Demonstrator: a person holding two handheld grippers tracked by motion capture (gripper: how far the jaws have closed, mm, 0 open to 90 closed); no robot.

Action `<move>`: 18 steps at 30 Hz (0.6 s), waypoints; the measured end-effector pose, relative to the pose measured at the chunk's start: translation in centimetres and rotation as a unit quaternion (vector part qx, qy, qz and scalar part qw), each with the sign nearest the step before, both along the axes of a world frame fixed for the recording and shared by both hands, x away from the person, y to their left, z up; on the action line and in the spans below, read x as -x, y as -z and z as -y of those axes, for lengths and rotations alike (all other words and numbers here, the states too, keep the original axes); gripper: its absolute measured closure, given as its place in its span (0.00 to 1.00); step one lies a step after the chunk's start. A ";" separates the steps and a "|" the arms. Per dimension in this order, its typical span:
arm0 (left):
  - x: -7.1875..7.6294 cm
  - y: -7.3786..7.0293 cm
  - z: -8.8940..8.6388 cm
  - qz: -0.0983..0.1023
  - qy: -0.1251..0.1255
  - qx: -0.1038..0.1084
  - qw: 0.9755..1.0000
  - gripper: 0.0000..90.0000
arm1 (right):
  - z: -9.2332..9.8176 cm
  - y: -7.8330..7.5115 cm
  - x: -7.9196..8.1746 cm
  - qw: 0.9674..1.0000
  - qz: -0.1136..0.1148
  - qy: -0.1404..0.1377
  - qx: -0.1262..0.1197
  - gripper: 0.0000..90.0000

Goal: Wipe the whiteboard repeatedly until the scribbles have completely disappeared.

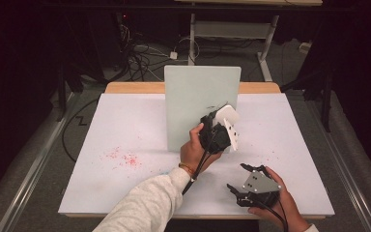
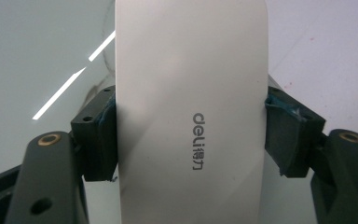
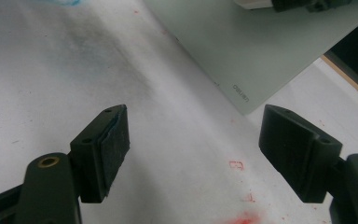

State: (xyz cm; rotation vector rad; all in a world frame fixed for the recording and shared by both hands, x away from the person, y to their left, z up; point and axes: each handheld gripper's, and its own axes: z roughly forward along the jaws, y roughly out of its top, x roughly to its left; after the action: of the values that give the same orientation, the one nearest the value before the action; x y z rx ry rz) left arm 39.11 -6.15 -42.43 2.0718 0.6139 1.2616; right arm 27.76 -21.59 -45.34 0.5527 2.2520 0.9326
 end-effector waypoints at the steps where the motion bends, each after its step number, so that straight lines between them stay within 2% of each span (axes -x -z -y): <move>1: 0.1 0.3 -0.2 0.000 0.001 -0.005 1.000 0.32 | 0.0 0.0 0.0 1.000 0.000 -0.002 0.001 0.28; 4: 0.4 1.1 -0.7 -0.002 0.004 -0.012 1.000 0.32 | -0.1 0.0 0.0 1.000 0.000 -0.001 0.002 0.28; 6: 0.9 2.3 -1.8 -0.003 0.006 -0.023 1.000 0.32 | -0.1 0.0 0.1 1.000 0.002 -0.001 0.001 0.28; 7: 0.9 2.3 -1.8 -0.003 0.006 -0.023 1.000 0.32 | -0.1 0.0 0.1 1.000 0.002 0.001 0.000 0.28; 8: 1.1 2.9 -2.5 -0.004 0.006 -0.032 0.999 0.32 | -0.1 0.0 0.1 1.000 0.003 0.001 0.001 0.28; 10: 1.1 3.1 -3.4 -0.007 0.007 -0.037 0.999 0.32 | -0.1 0.1 0.0 1.000 0.003 -0.001 0.005 0.28; 14: 1.0 2.8 -5.2 -0.009 0.008 -0.033 0.999 0.32 | -0.1 0.1 0.1 1.000 0.004 0.000 0.007 0.28; 18: 0.4 1.2 -6.0 -0.007 0.005 -0.018 1.000 0.32 | -0.2 0.1 0.1 1.000 0.004 0.001 0.008 0.28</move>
State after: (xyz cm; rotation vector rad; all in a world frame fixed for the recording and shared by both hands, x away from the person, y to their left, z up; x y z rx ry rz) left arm 38.76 -0.16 -43.62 2.1126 0.5911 1.2629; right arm 27.70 -21.44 -45.41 0.5437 2.2480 0.9136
